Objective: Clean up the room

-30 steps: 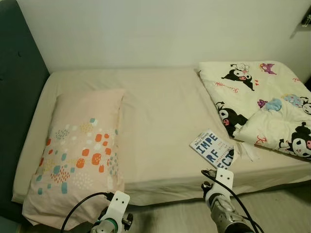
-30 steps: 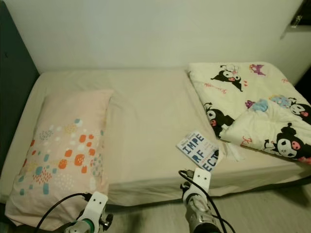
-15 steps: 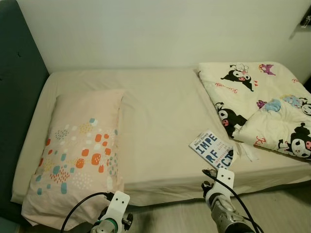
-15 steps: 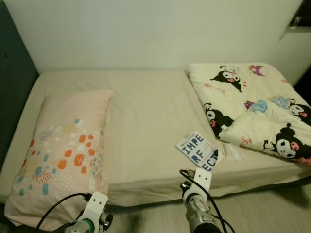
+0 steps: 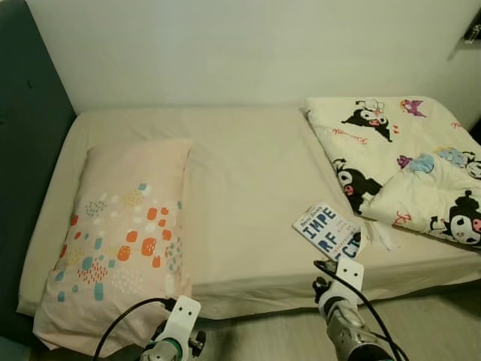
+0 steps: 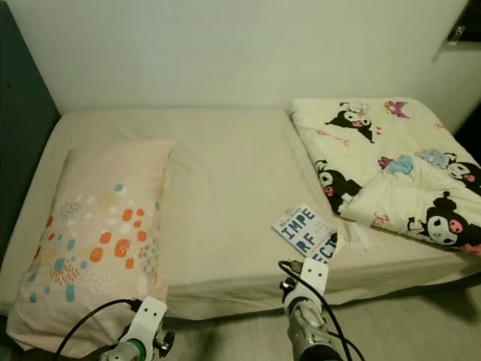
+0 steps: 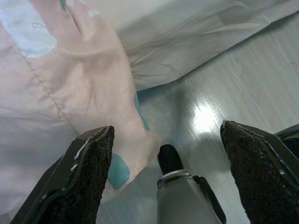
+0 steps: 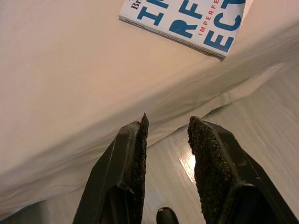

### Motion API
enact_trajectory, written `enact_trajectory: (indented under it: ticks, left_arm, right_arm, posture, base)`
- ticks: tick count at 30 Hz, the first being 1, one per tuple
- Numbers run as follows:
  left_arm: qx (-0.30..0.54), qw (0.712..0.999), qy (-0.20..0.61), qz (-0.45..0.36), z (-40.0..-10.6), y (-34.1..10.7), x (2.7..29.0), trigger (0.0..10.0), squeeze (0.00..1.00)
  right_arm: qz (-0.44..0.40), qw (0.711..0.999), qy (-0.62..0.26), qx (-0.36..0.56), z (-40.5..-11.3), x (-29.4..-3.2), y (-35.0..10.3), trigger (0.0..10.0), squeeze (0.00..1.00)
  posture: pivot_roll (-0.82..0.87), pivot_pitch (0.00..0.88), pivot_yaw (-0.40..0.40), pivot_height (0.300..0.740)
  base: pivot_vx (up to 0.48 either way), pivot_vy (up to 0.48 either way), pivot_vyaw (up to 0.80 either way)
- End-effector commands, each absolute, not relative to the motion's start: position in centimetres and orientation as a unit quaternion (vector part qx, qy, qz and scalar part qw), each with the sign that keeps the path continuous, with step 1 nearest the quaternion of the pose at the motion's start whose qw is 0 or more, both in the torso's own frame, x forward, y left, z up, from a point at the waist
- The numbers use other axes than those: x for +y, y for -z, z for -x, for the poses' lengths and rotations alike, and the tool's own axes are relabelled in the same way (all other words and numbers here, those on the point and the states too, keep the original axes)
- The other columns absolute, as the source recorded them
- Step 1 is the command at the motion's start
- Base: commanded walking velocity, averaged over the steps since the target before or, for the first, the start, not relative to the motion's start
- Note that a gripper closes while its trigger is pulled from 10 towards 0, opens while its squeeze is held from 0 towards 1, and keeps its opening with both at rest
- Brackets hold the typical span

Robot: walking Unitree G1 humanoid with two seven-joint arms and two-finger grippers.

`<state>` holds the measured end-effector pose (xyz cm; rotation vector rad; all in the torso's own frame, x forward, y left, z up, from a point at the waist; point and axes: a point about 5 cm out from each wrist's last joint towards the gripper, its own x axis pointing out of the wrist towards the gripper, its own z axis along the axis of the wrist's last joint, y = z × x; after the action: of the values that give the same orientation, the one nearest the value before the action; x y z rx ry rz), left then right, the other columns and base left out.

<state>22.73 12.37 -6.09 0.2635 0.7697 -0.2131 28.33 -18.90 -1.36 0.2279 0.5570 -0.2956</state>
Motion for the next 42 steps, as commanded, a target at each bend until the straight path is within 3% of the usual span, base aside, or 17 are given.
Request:
enact_trajectory:
  ticks: [1, 20, 42]
  left_arm:
    - [0.382, 0.91, 0.103, -0.124, -22.29, 6.39, 12.39, 10.0, 0.0]
    - [0.382, 0.91, 0.101, -0.123, -22.49, 6.28, 12.36, 10.0, 0.0]
    - [0.379, 0.911, 0.1, -0.126, -22.59, 6.21, 12.43, 10.0, 0.0]
  right_arm:
    - [-0.103, 0.946, 0.147, 0.269, -28.31, -19.22, 1.28, 10.0, 0.0]
    - [-0.104, 0.95, 0.15, 0.254, -28.54, -19.31, 0.96, 10.0, 0.0]
    - [-0.111, 0.952, 0.144, 0.247, -28.6, -18.99, 0.91, 10.0, 0.19]
  posture:
    - [0.07, 0.0, 0.025, 0.74]
    - [0.07, 0.0, 0.028, 0.74]
    - [0.07, 0.0, 0.033, 0.74]
  base:
    - [0.0, 0.0, 0.0]
    - [0.0, 0.0, 0.0]
    - [0.0, 0.0, 0.0]
